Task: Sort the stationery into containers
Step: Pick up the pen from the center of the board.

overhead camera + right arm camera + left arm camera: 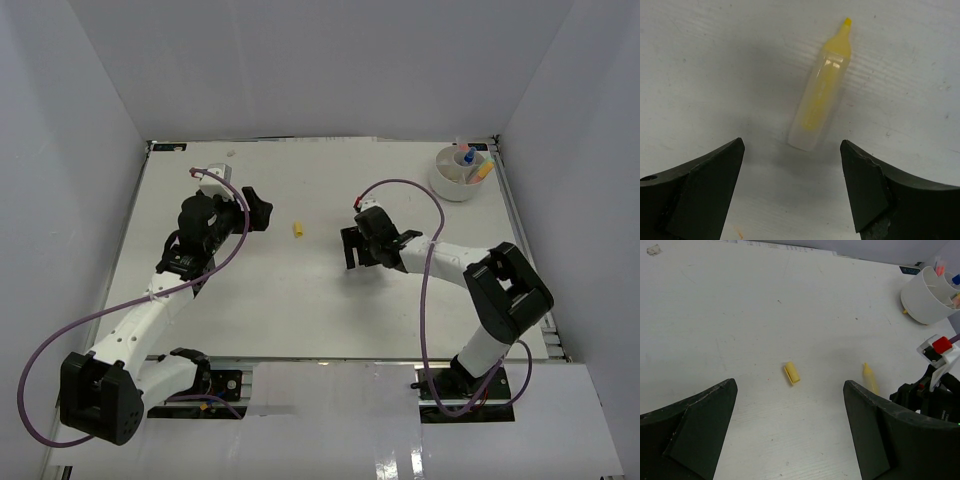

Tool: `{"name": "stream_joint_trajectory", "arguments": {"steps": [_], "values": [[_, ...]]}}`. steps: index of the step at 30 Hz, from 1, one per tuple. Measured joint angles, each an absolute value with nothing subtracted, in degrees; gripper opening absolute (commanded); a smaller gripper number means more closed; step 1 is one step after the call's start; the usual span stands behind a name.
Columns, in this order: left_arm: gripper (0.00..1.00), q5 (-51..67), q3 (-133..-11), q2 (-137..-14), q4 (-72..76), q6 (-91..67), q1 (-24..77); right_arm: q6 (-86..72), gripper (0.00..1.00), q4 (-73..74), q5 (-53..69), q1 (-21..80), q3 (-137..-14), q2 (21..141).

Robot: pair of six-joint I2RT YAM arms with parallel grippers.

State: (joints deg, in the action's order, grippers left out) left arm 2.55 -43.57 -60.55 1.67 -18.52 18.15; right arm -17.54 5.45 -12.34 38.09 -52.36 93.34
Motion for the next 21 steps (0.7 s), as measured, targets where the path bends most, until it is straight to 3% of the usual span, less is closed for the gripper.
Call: {"name": "stream_joint_trajectory", "arguments": {"steps": [21], "values": [[0.98,2.4,-43.7,-61.5,1.5,-19.1,18.2,-21.7,0.54,5.4,-19.1,39.9,-52.7,97.9]]}}
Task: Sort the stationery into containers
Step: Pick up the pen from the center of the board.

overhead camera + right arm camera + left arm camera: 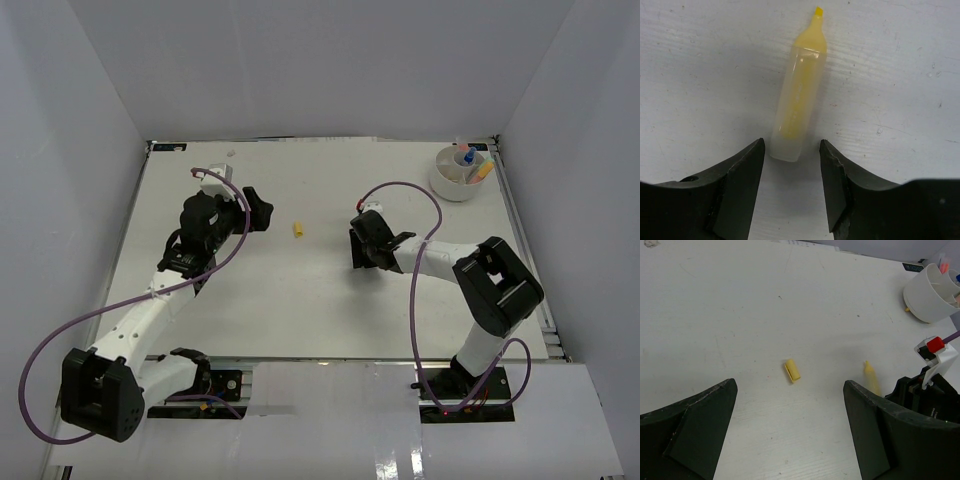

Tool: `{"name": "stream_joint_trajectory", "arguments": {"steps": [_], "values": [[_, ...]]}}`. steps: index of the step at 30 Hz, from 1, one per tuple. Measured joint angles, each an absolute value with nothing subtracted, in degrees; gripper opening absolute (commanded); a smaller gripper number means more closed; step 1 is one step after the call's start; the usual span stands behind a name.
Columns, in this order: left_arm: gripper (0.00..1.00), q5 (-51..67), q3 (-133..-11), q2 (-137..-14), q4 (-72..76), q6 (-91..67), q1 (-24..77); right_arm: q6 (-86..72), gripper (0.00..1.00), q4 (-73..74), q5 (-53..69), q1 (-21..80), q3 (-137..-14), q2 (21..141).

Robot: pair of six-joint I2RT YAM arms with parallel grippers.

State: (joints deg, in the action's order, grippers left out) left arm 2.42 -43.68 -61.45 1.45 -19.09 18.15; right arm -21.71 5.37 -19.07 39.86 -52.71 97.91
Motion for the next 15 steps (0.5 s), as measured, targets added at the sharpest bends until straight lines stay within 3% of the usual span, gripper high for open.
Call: {"name": "stream_joint_trajectory", "arguments": {"steps": [5,15], "values": [[0.98,2.6,-43.7,-61.7,1.2,-19.5,18.2,-22.4,0.48,4.9,-19.8,39.9,-52.7,98.1],[0.98,5.3,-43.7,-61.9,1.7,-20.3,18.2,-22.7,0.2,3.2,-20.9,39.9,-52.2,98.1]]}}
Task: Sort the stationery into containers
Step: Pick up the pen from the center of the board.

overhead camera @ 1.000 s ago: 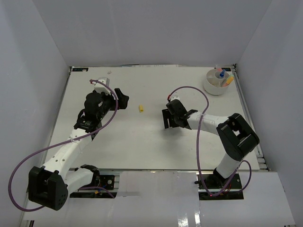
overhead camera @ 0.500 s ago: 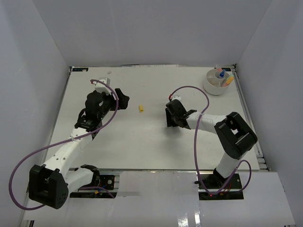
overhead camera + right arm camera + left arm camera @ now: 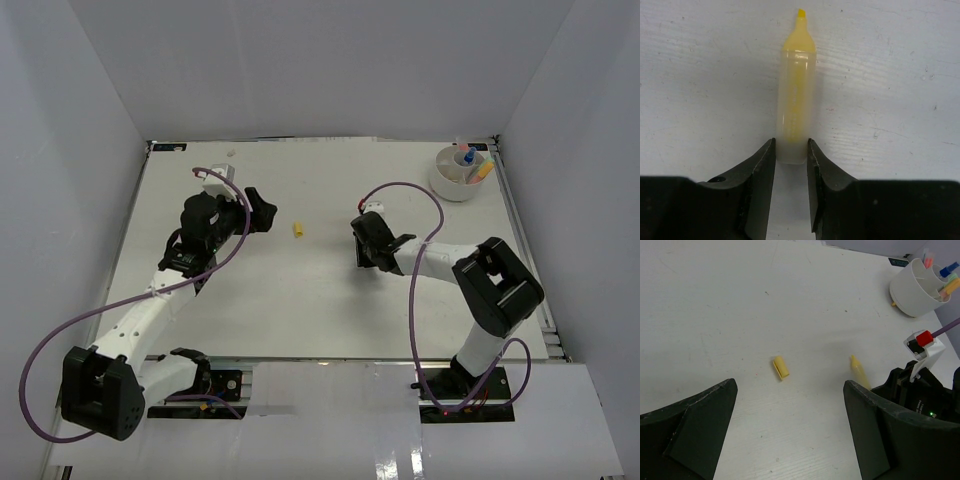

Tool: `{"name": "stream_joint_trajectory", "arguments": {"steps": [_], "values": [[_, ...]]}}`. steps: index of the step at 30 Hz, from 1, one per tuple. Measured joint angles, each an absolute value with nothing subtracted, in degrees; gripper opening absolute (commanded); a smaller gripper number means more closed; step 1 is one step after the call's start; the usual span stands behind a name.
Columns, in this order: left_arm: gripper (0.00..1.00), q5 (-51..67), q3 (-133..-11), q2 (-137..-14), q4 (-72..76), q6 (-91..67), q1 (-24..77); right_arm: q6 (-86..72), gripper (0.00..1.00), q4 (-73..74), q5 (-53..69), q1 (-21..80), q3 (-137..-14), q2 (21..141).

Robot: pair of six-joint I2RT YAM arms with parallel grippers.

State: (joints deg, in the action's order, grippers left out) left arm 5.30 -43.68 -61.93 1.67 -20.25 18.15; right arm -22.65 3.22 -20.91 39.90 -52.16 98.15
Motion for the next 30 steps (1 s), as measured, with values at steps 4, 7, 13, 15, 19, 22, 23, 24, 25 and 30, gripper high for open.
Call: {"name": "stream_joint_trajectory", "arguments": {"steps": [4,7,13,15,19,22,23,24,25,30], "values": [[0.98,8.9,-43.7,-62.8,2.4,-21.5,18.1,-22.0,0.08,1.0,-21.4,40.6,-48.8,95.4],[0.98,13.4,-43.7,-63.6,3.9,-23.4,18.1,-20.8,0.08,-0.7,-22.5,42.1,-46.4,91.4],[0.98,24.1,-43.7,-66.1,8.9,-29.6,18.5,-16.5,0.08,-10.5,-24.8,48.0,-42.1,79.9],[0.98,26.4,-43.8,-66.9,10.4,-31.5,19.4,-14.8,0.08,-15.0,-25.7,50.3,-40.9,76.6],[0.98,29.1,-44.1,-67.3,14.2,-33.5,22.5,-11.3,0.08,-24.5,-27.3,53.9,-39.0,73.0],[0.98,29.4,-44.6,-67.3,17.4,-34.2,25.0,-8.9,0.08,-30.9,-28.4,55.7,-37.5,71.4],[0.98,29.3,-44.6,-67.3,18.6,-34.4,25.8,-8.3,0.08,-32.4,-28.6,56.2,-37.2,71.1],[0.97,29.2,-44.7,-67.4,19.7,-34.5,26.4,-7.6,0.08,-34.2,-28.8,56.7,-36.9,70.8],[0.97,29.1,-44.8,-67.7,20.6,-34.6,27.2,-7.0,0.08,-35.8,-29.0,57.1,-36.6,70.5],[0.92,26.0,-45.1,-70.0,23.9,-34.0,31.7,-4.9,0.08,-42.5,-29.7,59.0,-35.7,69.7]]}}
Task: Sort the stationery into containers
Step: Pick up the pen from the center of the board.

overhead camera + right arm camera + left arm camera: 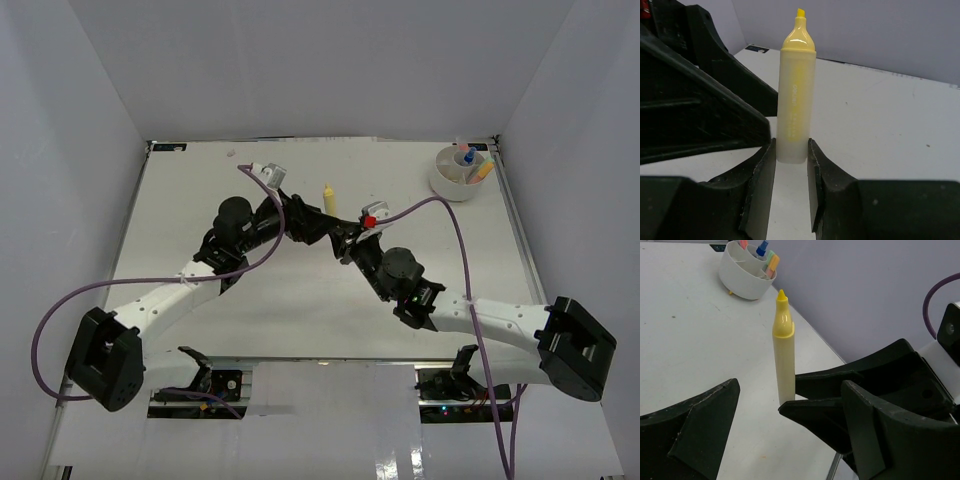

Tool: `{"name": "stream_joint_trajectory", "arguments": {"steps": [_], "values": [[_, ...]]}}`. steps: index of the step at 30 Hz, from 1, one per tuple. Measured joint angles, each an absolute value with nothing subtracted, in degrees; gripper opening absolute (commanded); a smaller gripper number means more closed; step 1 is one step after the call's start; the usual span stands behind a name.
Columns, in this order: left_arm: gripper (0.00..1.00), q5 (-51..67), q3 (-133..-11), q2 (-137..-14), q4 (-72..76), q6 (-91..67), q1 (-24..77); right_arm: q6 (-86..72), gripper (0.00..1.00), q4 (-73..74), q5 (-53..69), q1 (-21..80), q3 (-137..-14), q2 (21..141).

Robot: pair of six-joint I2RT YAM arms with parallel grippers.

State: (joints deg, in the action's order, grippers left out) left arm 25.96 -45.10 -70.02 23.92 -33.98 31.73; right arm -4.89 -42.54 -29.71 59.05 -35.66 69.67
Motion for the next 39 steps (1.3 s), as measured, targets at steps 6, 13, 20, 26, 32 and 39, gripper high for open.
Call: {"name": "stream_joint_trajectory", "arguments": {"steps": [6,13,20,26,32,39], "values": [[0.85,21.9,-45.5,-72.7,27.0,-33.2,35.1,-3.9,0.08,-46.4,-30.1,60.8,-33.7,69.3],[0.71,19.0,-46.6,-74.5,29.4,-32.8,36.5,-3.3,0.08,-48.5,-31.1,62.0,-32.9,69.2],[0.64,18.0,-46.4,-74.6,31.5,-32.8,37.8,-2.8,0.08,-49.8,-32.2,62.4,-32.8,69.2],[0.64,17.5,-45.5,-74.6,32.7,-33.3,38.1,-2.8,0.08,-51.1,-34.0,62.4,-32.7,69.2],[0.51,17.3,-44.0,-74.5,34.5,-33.9,38.7,-2.7,0.08,-52.6,-34.9,62.4,-31.8,68.9],[0.5,17.1,-43.7,-74.5,37.4,-33.9,39.1,-2.7,0.08,-52.9,-35.0,62.4,-31.7,68.9]]}}
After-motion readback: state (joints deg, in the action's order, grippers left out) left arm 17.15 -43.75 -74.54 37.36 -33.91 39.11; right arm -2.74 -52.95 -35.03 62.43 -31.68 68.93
